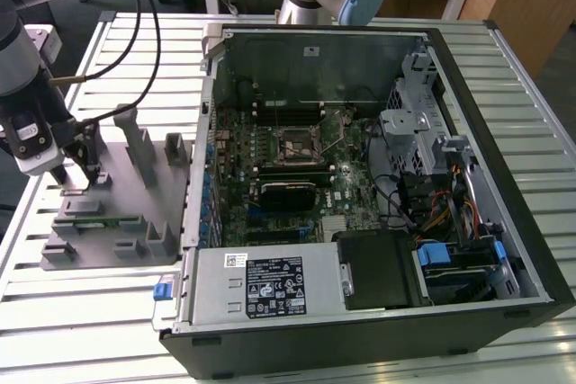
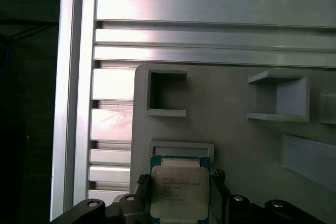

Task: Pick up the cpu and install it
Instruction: 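Pick up the cpu and move it towards the insertion slot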

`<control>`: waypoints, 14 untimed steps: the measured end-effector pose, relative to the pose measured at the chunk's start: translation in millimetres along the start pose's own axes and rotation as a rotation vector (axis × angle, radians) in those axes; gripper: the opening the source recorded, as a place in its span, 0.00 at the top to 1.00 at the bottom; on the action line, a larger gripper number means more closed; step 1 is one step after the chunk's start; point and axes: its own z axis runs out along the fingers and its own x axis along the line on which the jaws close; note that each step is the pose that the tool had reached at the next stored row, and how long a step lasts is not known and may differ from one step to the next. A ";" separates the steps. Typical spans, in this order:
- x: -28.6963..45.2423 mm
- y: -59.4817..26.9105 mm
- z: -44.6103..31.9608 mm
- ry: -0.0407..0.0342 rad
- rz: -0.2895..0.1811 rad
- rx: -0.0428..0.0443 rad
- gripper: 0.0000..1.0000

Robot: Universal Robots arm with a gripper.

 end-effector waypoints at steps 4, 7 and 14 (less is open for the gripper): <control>0.0 0.1 -2.1 0.0000 0.000 0.0000 0.46; 0.1 0.2 -4.4 -0.0001 0.000 0.0000 0.46; 0.1 0.4 -11.3 -0.0001 0.000 -0.0001 0.46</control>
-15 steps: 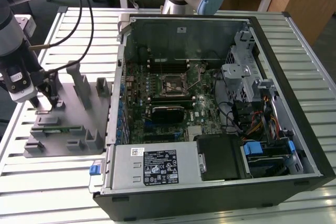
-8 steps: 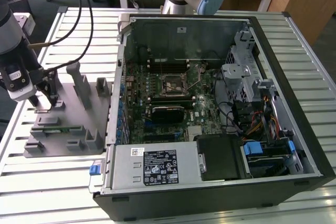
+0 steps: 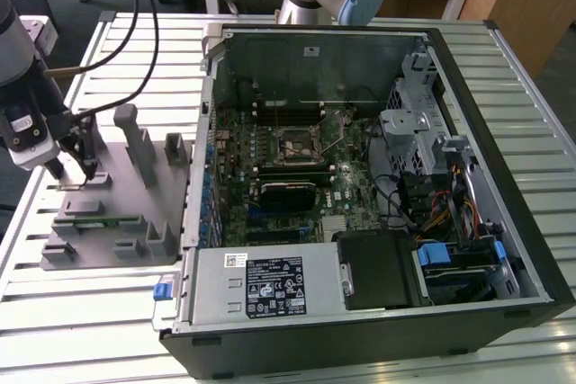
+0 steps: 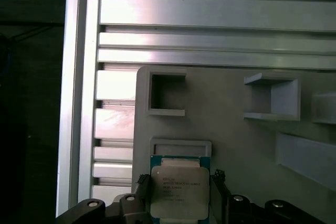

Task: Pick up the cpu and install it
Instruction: 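Pick up the cpu and move it towards the insertion slot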

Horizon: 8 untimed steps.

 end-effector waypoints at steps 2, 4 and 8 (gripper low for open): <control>0.0 0.1 -2.4 0.0000 0.000 0.0000 0.46; 0.1 0.2 -4.8 0.0001 0.000 0.0000 0.46; 0.1 0.4 -9.6 0.0001 0.000 0.0000 0.46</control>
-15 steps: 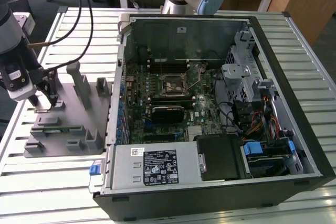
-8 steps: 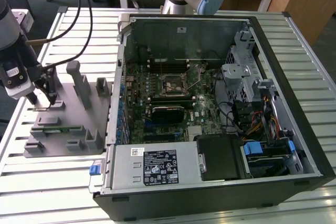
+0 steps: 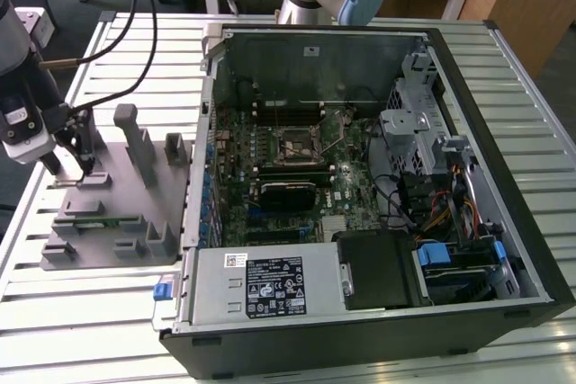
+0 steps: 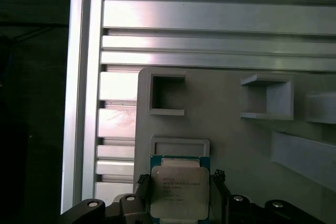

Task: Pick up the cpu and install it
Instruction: 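Pick up the cpu and move it towards the insertion slot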

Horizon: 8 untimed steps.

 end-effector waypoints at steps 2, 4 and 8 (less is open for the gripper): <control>0.0 0.1 -2.4 -0.0002 0.000 -0.0001 0.46; 0.1 0.2 -4.7 0.0000 0.000 0.0000 0.46; 0.1 0.5 -9.8 0.0000 0.000 0.0000 0.46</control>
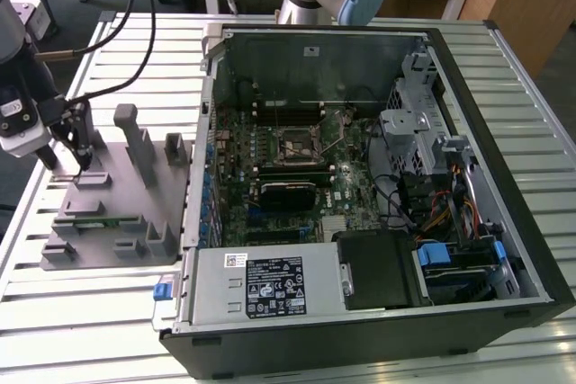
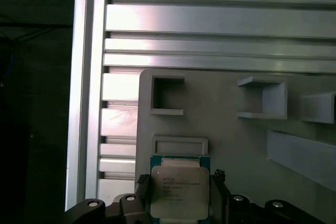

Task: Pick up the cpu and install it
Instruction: 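Pick up the cpu and move it towards the insertion slot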

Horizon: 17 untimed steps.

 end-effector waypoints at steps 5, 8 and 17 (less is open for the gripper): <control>0.1 0.6 -6.2 -0.0002 0.000 -0.0001 0.46; 0.1 1.1 -9.9 -0.0002 0.000 0.0000 0.46; 0.3 2.5 -24.8 -0.0003 0.000 0.0000 0.46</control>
